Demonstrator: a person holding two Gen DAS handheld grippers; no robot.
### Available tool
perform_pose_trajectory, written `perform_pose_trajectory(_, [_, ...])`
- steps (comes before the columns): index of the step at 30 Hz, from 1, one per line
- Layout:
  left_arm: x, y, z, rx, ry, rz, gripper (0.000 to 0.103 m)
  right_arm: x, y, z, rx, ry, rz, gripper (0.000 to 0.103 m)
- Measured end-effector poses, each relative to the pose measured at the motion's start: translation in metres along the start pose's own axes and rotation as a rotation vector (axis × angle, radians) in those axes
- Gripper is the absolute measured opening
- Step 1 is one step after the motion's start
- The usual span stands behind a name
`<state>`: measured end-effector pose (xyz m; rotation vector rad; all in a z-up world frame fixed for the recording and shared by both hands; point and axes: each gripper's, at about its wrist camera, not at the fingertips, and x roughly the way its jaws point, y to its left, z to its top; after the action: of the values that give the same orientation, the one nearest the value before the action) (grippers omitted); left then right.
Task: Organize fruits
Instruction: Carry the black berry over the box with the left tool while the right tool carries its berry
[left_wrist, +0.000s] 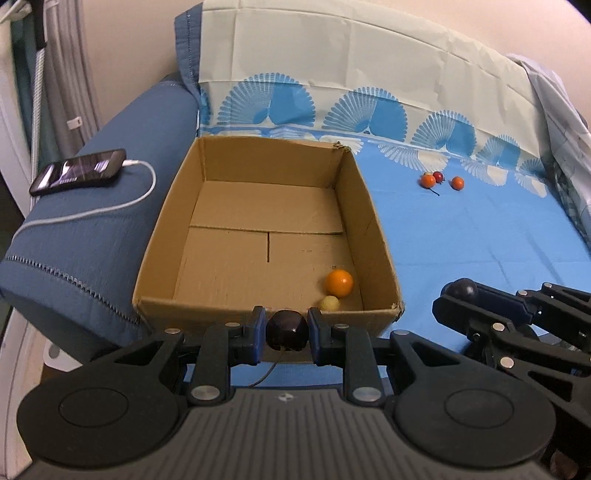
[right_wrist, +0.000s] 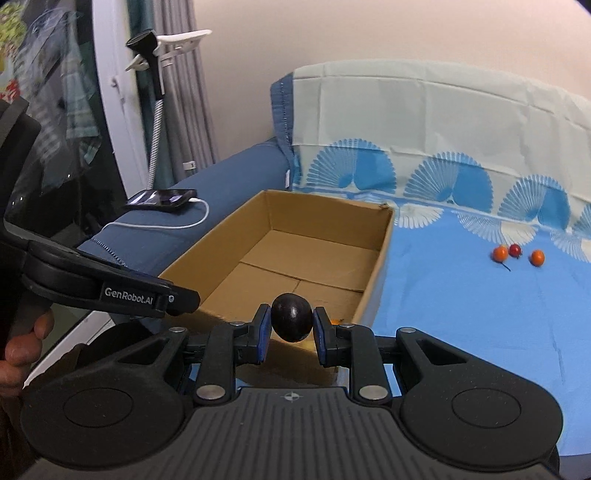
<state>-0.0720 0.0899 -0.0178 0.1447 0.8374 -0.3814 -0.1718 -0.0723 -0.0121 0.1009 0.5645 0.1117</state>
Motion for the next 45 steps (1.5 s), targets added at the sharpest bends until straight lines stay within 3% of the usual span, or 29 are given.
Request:
perform_pose_trajectory(10, [-0.008, 0.01, -0.006, -0.039, -0.023, -0.017, 0.026, -0.003, 0.02, 0.001, -0.052, -0.001, -0.009, 0.025])
perform_pose_trajectory(45, [0.015, 0.029, 0.009, -0.095, 0.001, -0.008, 0.026, 0.025, 0.016, 0.003, -0.038, 0.064, -0.023, 0.025])
